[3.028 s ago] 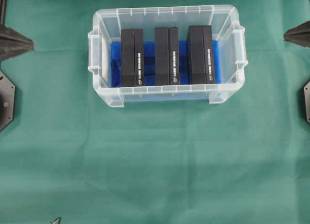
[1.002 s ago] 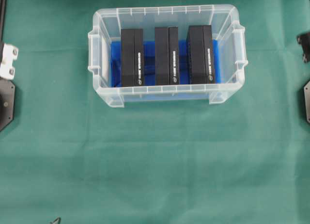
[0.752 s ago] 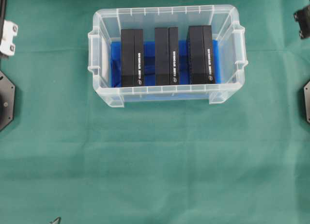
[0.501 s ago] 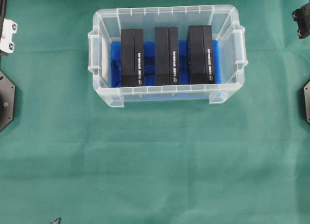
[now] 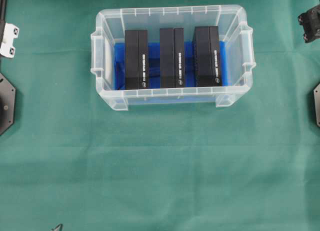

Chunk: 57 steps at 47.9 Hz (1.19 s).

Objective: Take the box out of the case with both arms.

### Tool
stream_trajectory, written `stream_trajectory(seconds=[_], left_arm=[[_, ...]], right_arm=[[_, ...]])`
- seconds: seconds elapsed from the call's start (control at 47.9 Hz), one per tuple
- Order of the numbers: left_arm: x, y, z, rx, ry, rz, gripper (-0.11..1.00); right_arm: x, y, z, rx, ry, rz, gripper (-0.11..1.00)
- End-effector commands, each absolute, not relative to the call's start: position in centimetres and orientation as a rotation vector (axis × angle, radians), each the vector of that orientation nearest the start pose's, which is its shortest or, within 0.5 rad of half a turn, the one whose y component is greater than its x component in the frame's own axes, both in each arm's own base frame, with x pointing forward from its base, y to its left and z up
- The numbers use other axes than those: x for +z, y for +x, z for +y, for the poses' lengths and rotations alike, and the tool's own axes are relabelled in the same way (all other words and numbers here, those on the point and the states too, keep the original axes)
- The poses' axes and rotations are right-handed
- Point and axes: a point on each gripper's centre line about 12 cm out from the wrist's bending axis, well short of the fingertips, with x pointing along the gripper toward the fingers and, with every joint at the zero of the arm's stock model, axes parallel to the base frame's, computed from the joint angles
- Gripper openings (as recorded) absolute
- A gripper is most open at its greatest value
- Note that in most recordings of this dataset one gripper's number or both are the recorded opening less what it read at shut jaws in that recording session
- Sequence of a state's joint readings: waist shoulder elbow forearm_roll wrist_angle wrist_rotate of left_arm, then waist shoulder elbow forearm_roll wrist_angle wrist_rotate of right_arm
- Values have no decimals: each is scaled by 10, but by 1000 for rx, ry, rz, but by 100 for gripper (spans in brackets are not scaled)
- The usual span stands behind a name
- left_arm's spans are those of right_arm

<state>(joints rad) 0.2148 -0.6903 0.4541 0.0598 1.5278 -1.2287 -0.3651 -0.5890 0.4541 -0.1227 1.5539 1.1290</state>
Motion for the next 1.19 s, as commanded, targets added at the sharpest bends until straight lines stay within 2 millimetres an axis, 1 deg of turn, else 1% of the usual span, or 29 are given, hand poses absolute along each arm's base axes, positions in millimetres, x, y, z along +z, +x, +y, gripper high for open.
stream_trajectory(seconds=[0.0,0.084,0.146,0.188,0.23,0.376,0.418,0.459,0.961,1.065,1.169], left_arm=[[354,174,46,1001,-1139,975,37],[352,173,46,1006,-1138,981,61],[351,173,46,1007,-1138,982,78],[351,173,46,1007,-1138,982,84],[351,173,46,1008,-1139,982,85],[351,173,47,1013,-1143,980,84],[351,174,47,1016,-1145,979,84],[351,174,48,1018,-1147,978,84],[348,182,53,1046,-1151,993,84],[349,189,55,1032,-1159,967,84],[351,199,57,993,-1177,898,84]], right_arm=[[337,179,-85,-1161,1076,1031,2],[335,179,-85,-1165,1074,1035,4],[334,178,-85,-1177,1073,1032,16],[334,178,-86,-1184,1070,1030,27],[333,178,-86,-1192,1068,1028,39],[330,177,-89,-1241,1089,1005,83],[330,177,-89,-1256,1104,993,90],[330,177,-89,-1261,1108,988,95],[327,177,-89,-1278,1125,984,95],[327,178,-89,-1285,1135,978,95],[327,180,-90,-1284,1143,963,95]])
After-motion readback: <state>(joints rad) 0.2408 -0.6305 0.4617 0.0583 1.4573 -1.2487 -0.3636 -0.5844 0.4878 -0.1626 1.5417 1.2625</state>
